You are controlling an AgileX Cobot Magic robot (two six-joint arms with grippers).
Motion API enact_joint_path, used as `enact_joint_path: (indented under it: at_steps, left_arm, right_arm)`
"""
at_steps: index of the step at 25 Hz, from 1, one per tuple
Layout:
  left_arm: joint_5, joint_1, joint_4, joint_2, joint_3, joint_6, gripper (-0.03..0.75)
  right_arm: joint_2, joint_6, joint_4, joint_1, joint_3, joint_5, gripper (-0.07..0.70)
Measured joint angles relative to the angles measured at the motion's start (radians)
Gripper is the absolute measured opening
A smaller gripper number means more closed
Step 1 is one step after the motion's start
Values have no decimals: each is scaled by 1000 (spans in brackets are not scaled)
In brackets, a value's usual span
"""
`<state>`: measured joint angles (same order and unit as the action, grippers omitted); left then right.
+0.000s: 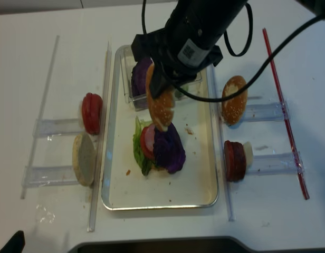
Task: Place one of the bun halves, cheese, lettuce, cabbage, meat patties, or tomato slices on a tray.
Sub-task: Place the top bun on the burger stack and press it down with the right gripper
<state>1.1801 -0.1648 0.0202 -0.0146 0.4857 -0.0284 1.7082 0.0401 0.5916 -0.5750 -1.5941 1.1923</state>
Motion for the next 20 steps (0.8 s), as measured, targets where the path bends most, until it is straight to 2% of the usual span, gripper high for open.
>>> enact_joint_path:
  at_steps: [3,6,12,15,20]
  left_arm:
    - [0,0,0,0,0,0,472]
    - [0,0,0,0,0,0,472]
    - [0,0,0,0,0,0,472]
    - [0,0,0,0,0,0,472]
    - [0,0,0,0,0,0,472]
  right_arm:
    - [-1,-25,60,0,32,-56,122]
    - [-1,-102,173,0,130,-124,122]
    - [-1,-366,451,0,315,-251,122]
    - [-1,-422,494,11,360,-295,122]
    - [-1,-470,528,66,402,-323,120]
